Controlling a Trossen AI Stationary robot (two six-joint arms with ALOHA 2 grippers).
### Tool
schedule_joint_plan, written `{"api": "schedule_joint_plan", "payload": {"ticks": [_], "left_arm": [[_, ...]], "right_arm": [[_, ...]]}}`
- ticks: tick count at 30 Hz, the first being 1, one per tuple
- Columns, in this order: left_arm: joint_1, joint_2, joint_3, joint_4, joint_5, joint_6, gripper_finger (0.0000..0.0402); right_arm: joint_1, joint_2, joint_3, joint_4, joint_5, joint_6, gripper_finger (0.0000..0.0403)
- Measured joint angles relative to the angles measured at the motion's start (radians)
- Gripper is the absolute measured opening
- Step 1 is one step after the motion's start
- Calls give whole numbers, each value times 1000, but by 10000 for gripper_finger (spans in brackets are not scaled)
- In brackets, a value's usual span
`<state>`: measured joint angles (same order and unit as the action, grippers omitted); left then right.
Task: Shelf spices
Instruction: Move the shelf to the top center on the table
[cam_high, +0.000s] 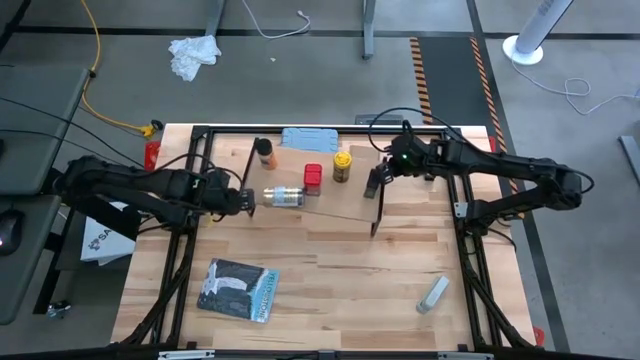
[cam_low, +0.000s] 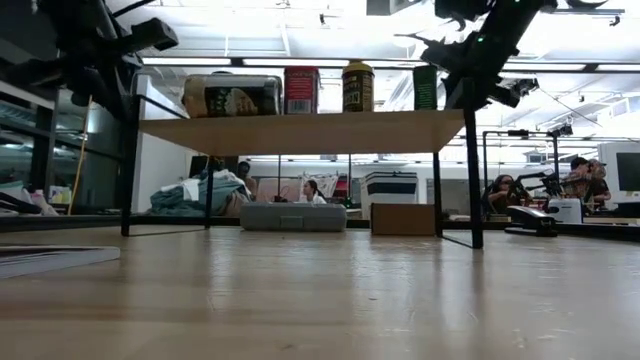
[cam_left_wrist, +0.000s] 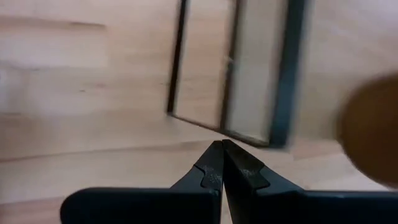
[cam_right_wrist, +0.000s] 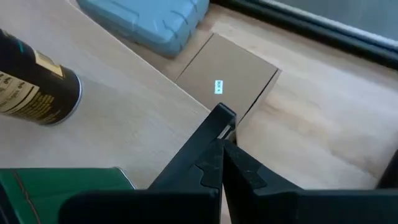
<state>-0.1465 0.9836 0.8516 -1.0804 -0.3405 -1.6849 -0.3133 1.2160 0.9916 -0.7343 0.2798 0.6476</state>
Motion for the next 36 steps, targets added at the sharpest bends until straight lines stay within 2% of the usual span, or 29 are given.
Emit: {"api": "schedule_joint_plan", "payload": {"ticks": [7, 21, 24, 26, 32, 36], "left_arm": [[-55, 0, 0, 49, -1, -45, 0], [-113, -4, 0, 216, -32, -91, 0], [-123, -40, 3, 347, -35, -30, 0], [-133, -61, 29, 372, -64, 26, 0], [-124, -74, 190, 47, -356, 7, 0], [-84, -47, 286, -200, -405, -27, 0]], "right_arm": [[-16, 45, 0, 89, -40, -25, 0], [-54, 48, 0, 114, -54, -73, 0], [-54, 48, 0, 114, -62, -81, 0], [-54, 48, 0, 114, -71, -87, 0], [-54, 47, 0, 113, -82, -88, 0], [-54, 47, 0, 110, -93, -88, 0]]}}
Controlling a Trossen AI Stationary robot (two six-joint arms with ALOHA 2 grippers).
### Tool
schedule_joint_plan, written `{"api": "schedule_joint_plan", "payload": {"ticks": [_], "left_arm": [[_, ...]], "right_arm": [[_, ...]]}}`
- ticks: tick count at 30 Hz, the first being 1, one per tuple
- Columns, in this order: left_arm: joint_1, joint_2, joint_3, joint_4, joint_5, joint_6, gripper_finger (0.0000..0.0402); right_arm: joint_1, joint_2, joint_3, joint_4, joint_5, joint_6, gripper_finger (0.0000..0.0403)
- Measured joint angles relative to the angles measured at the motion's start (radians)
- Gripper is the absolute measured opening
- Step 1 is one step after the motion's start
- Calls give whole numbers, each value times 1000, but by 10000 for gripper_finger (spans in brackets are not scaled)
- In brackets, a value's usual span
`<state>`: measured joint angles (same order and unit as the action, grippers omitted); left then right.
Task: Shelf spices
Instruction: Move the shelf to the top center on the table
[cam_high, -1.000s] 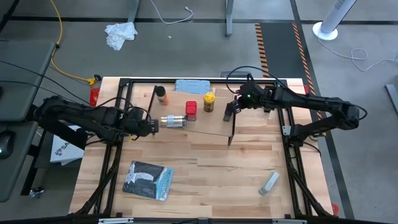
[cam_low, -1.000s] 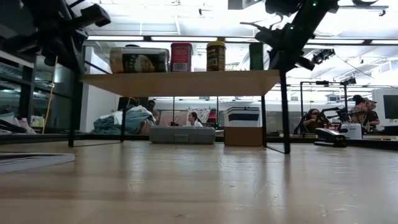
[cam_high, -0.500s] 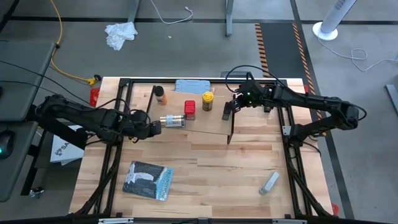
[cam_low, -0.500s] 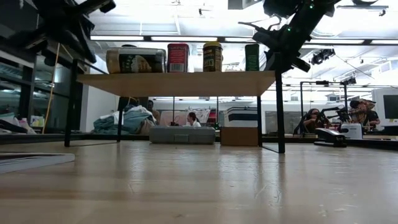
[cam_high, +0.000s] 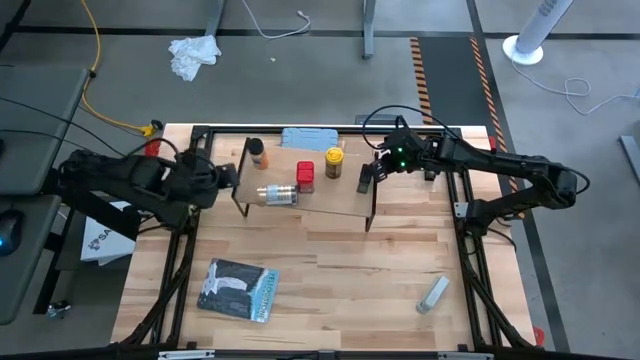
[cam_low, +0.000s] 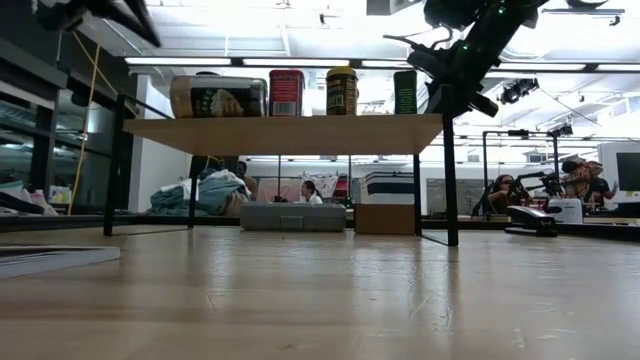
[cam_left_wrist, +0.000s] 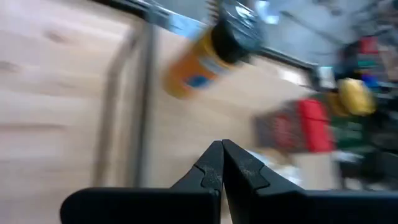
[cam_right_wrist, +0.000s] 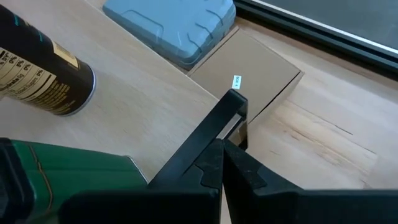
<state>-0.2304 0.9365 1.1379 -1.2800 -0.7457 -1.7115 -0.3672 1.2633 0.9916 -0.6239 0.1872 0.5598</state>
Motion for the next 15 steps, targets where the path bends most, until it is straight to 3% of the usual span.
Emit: {"api": "schedule_joint_plan", "payload": {"ticks": [6, 15], "left_arm": [[62, 72, 19, -293, 99, -87, 0], [81, 210, -14, -256, 226, 5, 0]], "right_arm": [[0, 0, 0, 0, -4, 7, 0], [0, 0, 0, 2, -4, 5, 0]]}}
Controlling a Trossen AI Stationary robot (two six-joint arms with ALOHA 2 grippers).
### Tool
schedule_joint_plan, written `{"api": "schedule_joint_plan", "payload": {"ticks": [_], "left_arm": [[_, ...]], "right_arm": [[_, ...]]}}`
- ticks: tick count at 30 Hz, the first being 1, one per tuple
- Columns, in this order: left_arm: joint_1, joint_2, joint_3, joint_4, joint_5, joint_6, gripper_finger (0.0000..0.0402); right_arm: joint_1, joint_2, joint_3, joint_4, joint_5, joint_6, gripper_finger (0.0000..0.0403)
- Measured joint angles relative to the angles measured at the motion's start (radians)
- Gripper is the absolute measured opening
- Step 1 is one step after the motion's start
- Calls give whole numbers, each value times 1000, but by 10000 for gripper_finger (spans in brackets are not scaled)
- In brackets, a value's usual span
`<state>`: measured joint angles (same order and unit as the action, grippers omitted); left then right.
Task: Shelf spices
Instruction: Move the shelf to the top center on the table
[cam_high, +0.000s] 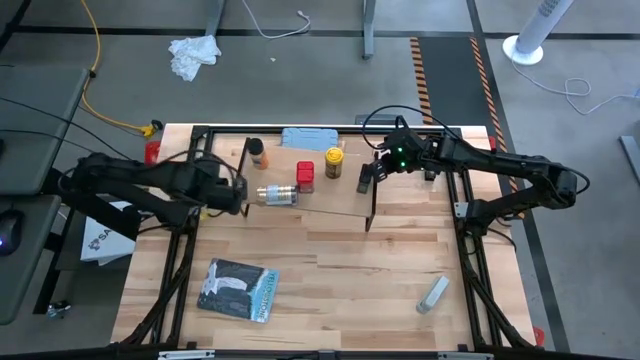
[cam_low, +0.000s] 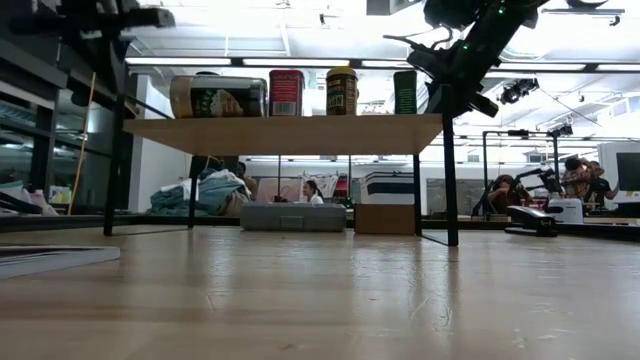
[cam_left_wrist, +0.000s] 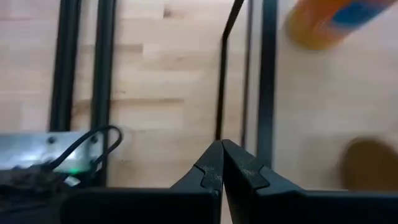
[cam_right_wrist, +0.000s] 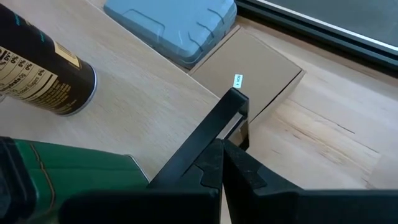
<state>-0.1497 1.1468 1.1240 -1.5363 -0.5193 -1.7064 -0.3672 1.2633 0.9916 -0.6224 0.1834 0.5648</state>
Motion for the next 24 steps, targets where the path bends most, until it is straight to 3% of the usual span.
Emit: {"api": "schedule_joint_plan", "payload": {"ticks": [10, 24], "left_arm": [[-2, 118, -1, 1, 61, 26, 0], [-90, 124, -1, 91, 135, -18, 0]], "right_arm": [[0, 0, 0, 1, 0, -5, 0], [0, -1, 0, -13, -4, -36, 0]]}}
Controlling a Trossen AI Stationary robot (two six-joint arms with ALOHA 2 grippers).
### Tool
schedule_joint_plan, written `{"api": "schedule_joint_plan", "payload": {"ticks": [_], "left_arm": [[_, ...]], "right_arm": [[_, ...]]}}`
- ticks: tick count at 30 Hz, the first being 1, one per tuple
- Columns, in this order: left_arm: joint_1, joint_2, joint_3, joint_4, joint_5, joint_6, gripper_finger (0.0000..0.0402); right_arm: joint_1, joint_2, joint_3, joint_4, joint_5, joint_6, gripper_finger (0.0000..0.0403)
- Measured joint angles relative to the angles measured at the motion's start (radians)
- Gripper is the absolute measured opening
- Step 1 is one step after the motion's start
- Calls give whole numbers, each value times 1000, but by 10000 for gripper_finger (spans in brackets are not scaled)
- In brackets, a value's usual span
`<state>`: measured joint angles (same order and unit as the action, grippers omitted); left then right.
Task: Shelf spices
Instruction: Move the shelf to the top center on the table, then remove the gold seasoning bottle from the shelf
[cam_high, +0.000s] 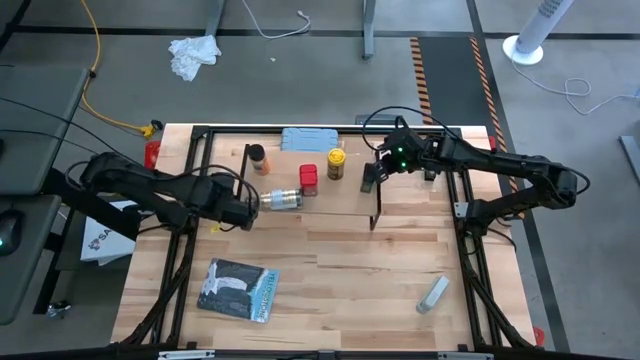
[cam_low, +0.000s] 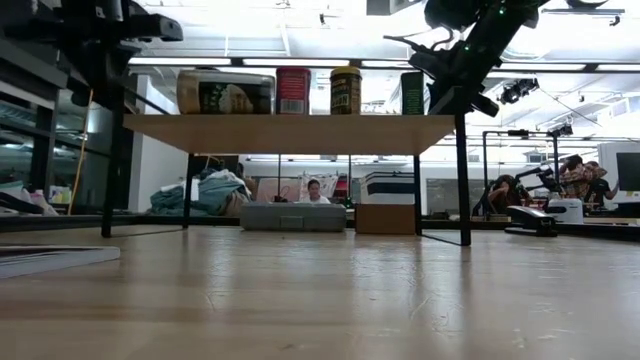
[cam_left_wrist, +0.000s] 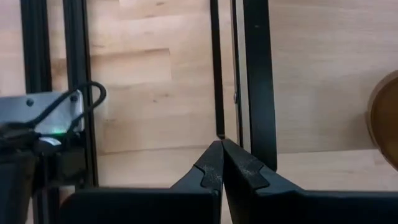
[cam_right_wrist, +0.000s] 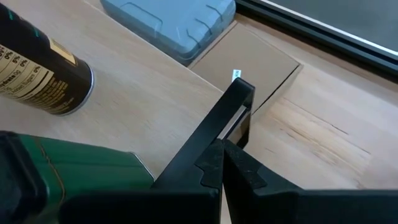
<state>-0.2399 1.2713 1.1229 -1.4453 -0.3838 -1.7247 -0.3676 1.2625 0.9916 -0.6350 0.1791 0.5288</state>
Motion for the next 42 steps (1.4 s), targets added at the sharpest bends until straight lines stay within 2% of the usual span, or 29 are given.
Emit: {"api": "schedule_joint_plan", "payload": {"ticks": [8, 15, 22, 25, 29, 34, 39, 42], "left_arm": [[-41, 0, 0, -19, 13, -58, 0], [-42, -32, 0, -53, 8, -47, 0], [-43, -125, 0, -100, 15, 94, 0], [-43, -183, 0, -76, 56, 180, 2], [-44, -275, 0, 64, 138, 343, 20], [-41, -357, 0, 390, 92, 509, 69], [2, -340, 1, 719, 100, 832, 140], [50, -292, 4, 838, 209, 1029, 189]], "right_arm": [[1, 0, 0, 3, -6, -14, 0], [1, 0, 0, -2, -4, -14, 0], [-16, -17, 0, -13, 3, -16, 0], [-35, -43, 0, -24, 3, -39, 0], [-75, -88, 0, -46, -27, -71, 0], [-123, -140, 0, -56, -87, -87, 0], [-139, -161, 0, -52, -146, -112, 0], [-139, -161, 0, -33, -212, -128, 0]]}}
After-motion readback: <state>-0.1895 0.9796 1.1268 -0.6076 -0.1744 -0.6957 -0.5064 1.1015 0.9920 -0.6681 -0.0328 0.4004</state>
